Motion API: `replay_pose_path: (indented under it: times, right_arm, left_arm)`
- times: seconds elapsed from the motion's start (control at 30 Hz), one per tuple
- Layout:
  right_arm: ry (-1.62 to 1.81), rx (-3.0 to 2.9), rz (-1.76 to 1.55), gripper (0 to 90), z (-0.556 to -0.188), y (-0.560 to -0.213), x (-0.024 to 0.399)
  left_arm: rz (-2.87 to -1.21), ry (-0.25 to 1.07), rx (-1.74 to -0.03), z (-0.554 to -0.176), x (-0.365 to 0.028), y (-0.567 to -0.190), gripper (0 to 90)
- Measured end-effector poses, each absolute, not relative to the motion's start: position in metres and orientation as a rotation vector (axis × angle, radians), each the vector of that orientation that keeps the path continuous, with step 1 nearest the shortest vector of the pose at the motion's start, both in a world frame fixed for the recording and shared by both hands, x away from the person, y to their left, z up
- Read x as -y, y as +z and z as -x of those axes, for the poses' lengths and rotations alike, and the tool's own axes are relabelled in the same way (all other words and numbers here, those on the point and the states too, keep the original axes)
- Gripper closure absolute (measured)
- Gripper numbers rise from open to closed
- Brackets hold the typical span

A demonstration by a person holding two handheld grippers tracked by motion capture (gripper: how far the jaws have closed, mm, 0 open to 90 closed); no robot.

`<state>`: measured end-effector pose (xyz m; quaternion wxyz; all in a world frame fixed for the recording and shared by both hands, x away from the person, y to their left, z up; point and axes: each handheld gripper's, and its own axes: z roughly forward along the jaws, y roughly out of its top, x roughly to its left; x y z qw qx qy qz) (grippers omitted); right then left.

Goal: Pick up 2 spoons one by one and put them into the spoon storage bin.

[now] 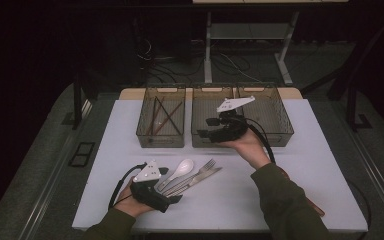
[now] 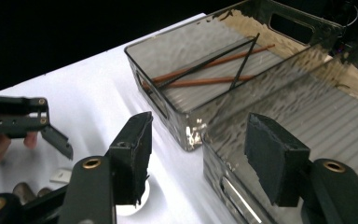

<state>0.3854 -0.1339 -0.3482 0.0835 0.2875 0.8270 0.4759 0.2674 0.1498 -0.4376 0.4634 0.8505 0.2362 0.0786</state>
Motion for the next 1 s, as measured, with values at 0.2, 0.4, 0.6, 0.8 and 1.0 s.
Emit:
replay_pose_path:
  times: [0.2, 0.4, 0.6, 0.8, 1.0]
  right_arm:
    - [1.428, -2.484, -0.879, 35.1, -0.374, -0.356, 0.152]
    - [1.474, -2.462, -0.892, 30.9, -0.360, -0.366, 0.173]
    - [1.434, -2.396, -0.922, 22.2, -0.344, -0.373, 0.191]
    - [1.428, -2.396, -0.955, 18.9, -0.332, -0.387, 0.206]
    - [1.439, -2.381, -0.975, 18.9, -0.322, -0.394, 0.222]
  left_arm:
    - [-2.076, 0.194, -0.594, -0.268, -0.150, -0.438, 0.0]
    - [-2.083, 0.198, -0.596, -0.268, -0.150, -0.439, 0.0]
    - [-2.084, 0.200, -0.599, -0.269, -0.151, -0.439, 0.0]
    - [-2.082, 0.205, -0.614, -0.271, -0.152, -0.439, 0.0]
    - [-2.088, 0.214, -0.613, -0.267, -0.153, -0.439, 0.0]
